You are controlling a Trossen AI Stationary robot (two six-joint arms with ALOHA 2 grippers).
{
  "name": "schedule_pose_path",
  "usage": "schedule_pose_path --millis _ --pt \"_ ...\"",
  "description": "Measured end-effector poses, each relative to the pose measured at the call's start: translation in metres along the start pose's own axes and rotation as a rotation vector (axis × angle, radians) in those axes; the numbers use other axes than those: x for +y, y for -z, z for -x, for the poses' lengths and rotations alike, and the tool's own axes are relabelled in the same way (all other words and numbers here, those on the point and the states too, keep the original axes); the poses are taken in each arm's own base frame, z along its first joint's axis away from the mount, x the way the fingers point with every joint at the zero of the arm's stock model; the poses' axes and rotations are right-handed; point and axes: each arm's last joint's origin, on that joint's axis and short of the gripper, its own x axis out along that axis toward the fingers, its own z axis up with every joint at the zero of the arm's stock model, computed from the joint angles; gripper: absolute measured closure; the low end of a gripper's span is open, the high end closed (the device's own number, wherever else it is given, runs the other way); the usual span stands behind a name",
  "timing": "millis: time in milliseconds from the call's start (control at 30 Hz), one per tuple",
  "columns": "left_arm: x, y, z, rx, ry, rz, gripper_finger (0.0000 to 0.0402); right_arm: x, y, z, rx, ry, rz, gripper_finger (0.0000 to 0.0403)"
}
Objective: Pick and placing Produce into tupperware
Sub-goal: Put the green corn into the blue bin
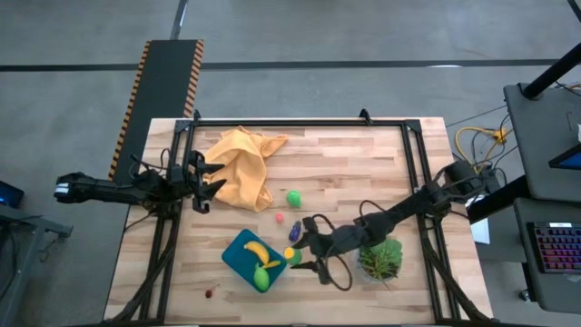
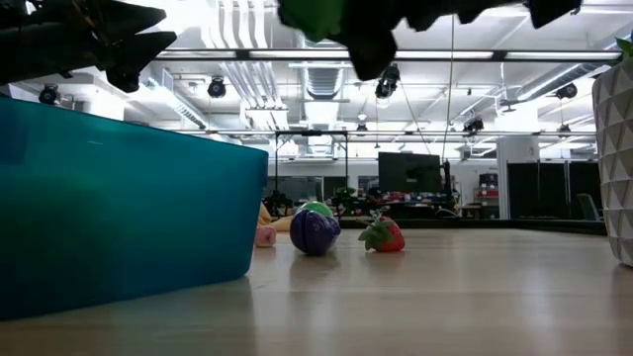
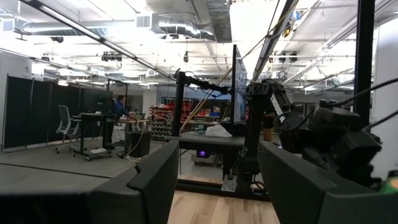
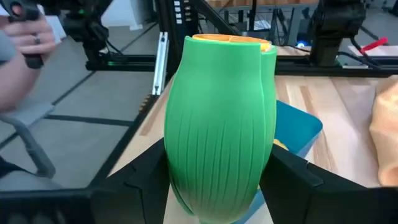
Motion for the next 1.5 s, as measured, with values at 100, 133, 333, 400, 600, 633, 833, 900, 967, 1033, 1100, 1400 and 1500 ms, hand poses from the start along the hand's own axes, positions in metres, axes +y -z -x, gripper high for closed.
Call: schedule_pose_path --millis 100,133,333,400,600,633,833,900,967,1033,1100,1400,1500 --pt "0.0 0.0 0.0 0.0 0.0 0.0 0.0196 0.001 -0.003 -0.017 -0.007 -0.006 0.017 0.0206" --pt "0.0 0.0 0.0 0.0 0.0 0.0 0.0196 0.001 -0.003 -0.022 -0.004 -0.014 0.023 0.0206" --pt "0.0 0.0 0.0 0.001 -0.001 0.0 0.0196 -0.004 -0.008 -0.056 -0.011 -0.034 -0.002 0.0206" --pt "0.0 0.0 0.0 0.002 -0.001 0.0 0.0196 -0.007 -0.01 -0.066 -0.019 -0.037 -0.036 0.0206" --pt "0.0 0.0 0.0 0.002 -0.002 0.0 0.0196 -0.014 -0.008 -0.088 0.114 -0.004 -0.11 0.0206" --pt "0.0 0.0 0.0 0.001 -0.002 0.0 0.0196 -0.015 -0.007 -0.091 0.144 0.005 -0.126 0.0206" --pt "0.0 0.0 0.0 0.002 -0.003 -0.002 0.0196 -0.017 -0.002 -0.1 0.254 0.038 -0.163 0.0206" --pt "0.0 0.0 0.0 0.001 -0.003 -0.002 0.0196 -0.017 -0.002 -0.102 0.246 0.036 -0.157 0.0206" --pt "0.0 0.0 0.0 0.001 -0.003 -0.002 0.0196 -0.019 0.003 -0.104 0.266 0.044 -0.159 0.0206" --pt "0.0 0.0 0.0 0.004 -0.003 -0.003 0.0196 -0.02 0.009 -0.106 0.29 0.052 -0.17 0.0206" --pt "0.0 0.0 0.0 0.003 -0.003 -0.003 0.0196 -0.022 0.015 -0.107 0.307 0.059 -0.179 0.0206" --pt "0.0 0.0 0.0 0.003 -0.003 -0.004 0.0196 -0.023 0.019 -0.106 0.349 0.069 -0.176 0.0204" --pt "0.0 0.0 0.0 0.002 -0.003 -0.003 0.0196 -0.024 0.022 -0.105 0.386 0.084 -0.172 0.0201"
